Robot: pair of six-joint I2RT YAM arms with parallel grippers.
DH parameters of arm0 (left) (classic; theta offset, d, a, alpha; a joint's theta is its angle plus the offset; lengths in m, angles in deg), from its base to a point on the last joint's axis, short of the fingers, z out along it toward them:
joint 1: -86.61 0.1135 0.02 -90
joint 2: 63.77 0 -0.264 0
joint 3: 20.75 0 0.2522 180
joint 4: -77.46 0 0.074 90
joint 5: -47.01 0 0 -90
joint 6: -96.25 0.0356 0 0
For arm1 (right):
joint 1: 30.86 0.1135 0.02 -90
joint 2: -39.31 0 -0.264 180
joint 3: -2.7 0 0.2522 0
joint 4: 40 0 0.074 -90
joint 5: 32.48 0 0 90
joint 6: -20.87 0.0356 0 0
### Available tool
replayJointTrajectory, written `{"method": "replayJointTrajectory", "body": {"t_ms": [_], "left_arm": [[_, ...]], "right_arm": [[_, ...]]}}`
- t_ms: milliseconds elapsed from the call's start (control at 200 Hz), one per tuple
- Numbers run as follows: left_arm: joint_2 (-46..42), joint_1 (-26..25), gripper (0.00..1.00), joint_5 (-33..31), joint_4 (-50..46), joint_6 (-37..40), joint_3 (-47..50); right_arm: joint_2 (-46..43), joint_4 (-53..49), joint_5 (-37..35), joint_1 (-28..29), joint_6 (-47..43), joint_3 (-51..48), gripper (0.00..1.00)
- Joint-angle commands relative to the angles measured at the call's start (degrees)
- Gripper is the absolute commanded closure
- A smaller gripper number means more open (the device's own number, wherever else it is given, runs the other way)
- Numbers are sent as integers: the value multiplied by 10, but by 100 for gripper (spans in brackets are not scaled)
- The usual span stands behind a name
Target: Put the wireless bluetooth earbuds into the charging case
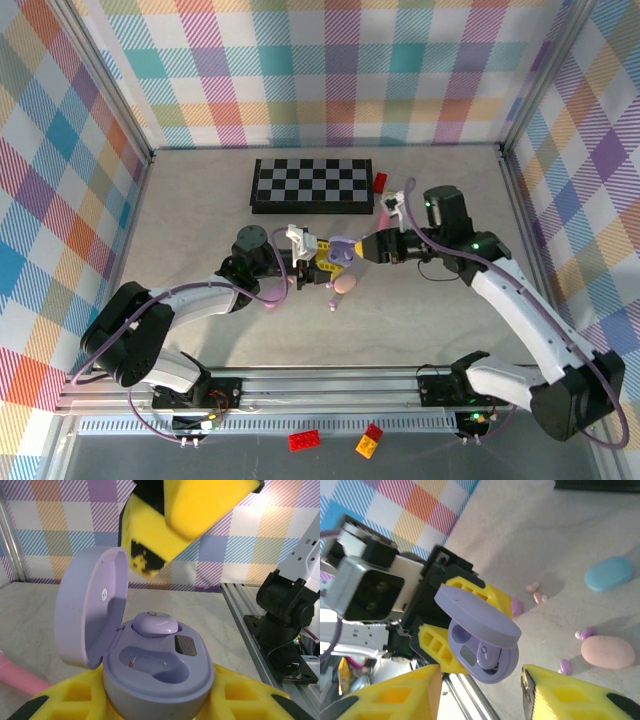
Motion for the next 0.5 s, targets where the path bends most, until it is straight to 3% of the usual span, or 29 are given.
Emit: {"method": "replayJointTrajectory", "body": {"t_ms": [0, 225, 385, 495], "left_arm": [[-16, 7, 71, -2, 34, -5, 7], [-38, 29, 71, -9, 41, -15, 35], [-45, 30, 71, -11, 35, -16, 39], [-48, 30, 71, -13, 33, -16, 42]], "right_arm": [[-43, 72, 23, -36, 24, -45, 54], [-17, 165, -59, -115, 96, -132, 54], [128, 135, -123, -105, 71, -80, 52], [225, 89, -234, -56, 31, -13, 50]]}}
